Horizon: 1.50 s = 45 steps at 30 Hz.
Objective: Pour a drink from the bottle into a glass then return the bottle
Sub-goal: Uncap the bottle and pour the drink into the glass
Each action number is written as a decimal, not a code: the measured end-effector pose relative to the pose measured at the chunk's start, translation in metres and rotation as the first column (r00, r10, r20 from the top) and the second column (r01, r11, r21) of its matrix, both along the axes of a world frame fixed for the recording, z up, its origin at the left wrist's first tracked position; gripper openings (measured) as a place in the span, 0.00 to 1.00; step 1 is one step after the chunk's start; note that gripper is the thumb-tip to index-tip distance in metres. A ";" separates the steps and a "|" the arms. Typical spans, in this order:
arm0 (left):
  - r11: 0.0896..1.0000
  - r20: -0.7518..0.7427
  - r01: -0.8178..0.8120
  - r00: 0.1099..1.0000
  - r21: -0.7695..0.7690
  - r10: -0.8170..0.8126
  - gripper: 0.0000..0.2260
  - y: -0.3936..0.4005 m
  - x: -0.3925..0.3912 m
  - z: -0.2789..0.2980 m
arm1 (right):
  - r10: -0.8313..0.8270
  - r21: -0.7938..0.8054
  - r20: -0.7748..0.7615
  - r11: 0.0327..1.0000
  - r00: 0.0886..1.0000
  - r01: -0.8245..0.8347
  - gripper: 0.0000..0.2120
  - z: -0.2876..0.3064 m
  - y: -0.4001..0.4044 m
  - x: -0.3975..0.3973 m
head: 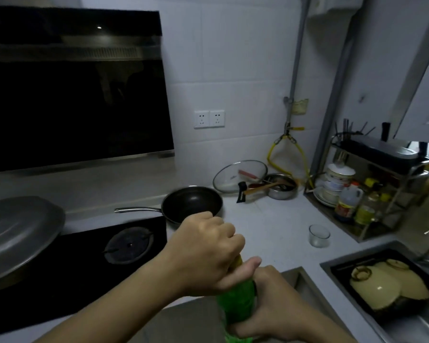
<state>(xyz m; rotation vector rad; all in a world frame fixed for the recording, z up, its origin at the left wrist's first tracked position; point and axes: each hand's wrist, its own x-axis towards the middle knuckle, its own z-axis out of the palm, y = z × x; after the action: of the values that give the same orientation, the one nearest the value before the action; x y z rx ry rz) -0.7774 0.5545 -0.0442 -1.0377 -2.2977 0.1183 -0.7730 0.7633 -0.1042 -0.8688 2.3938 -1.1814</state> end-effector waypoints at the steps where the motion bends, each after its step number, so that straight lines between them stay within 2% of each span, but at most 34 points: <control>1: 1.000 0.014 0.009 1.000 -0.022 -0.009 0.26 -0.001 -0.011 -0.001 | -0.083 -0.012 -0.013 0.996 0.996 0.083 0.13 -0.004 -0.029 0.000; 7: 0.999 0.141 0.018 0.990 -0.042 -0.012 0.33 -0.013 -0.081 -0.012 | -0.274 0.014 0.081 0.962 0.958 0.274 0.17 -0.021 -0.045 -0.056; 11: 0.998 0.166 0.046 0.985 -0.035 -0.040 0.33 -0.027 -0.119 -0.023 | -0.329 0.065 0.066 0.944 0.942 0.325 0.21 -0.031 -0.064 -0.092; 15: 0.999 0.279 0.031 0.960 0.018 -0.035 0.30 -0.038 -0.147 -0.035 | -0.391 0.071 0.060 0.919 0.918 0.387 0.21 -0.043 -0.077 -0.119; 18: 0.991 0.210 0.133 0.969 0.016 -0.133 0.27 -0.044 -0.163 -0.044 | -0.406 0.037 0.069 0.914 0.911 0.404 0.22 -0.054 -0.084 -0.135; 21: 0.975 0.090 0.208 0.976 -0.080 -0.201 0.29 -0.048 -0.185 -0.055 | -0.404 0.050 0.041 0.914 0.914 0.402 0.23 -0.063 -0.088 -0.151; 25: 0.973 0.016 0.203 0.979 -0.109 -0.203 0.30 -0.039 -0.209 -0.057 | -0.405 0.062 0.062 0.914 0.912 0.401 0.17 -0.068 -0.084 -0.167; 29: 0.969 0.002 0.209 0.978 -0.132 -0.210 0.28 0.002 -0.236 -0.065 | -0.451 0.076 0.078 0.892 0.889 0.446 0.14 -0.076 -0.052 -0.191; 31: 0.967 0.009 0.199 0.980 -0.162 -0.200 0.26 0.024 -0.249 -0.066 | -0.475 0.097 0.046 0.878 0.879 0.470 0.13 -0.078 -0.031 -0.203; 35: 0.966 0.027 0.174 0.985 -0.190 -0.172 0.24 0.043 -0.263 -0.068 | -0.467 0.125 -0.034 0.875 0.883 0.468 0.16 -0.078 -0.016 -0.210; 45: 0.972 0.109 0.117 0.989 -0.203 -0.097 0.24 0.192 -0.323 -0.092 | -0.499 0.140 -0.068 0.853 0.864 0.503 0.15 -0.108 0.126 -0.278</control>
<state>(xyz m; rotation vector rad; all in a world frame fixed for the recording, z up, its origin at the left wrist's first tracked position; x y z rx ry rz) -1.1006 0.7461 -0.1359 -1.2978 -2.3489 0.2753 -1.0510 0.8890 -0.2124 -0.2063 2.7883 -1.1286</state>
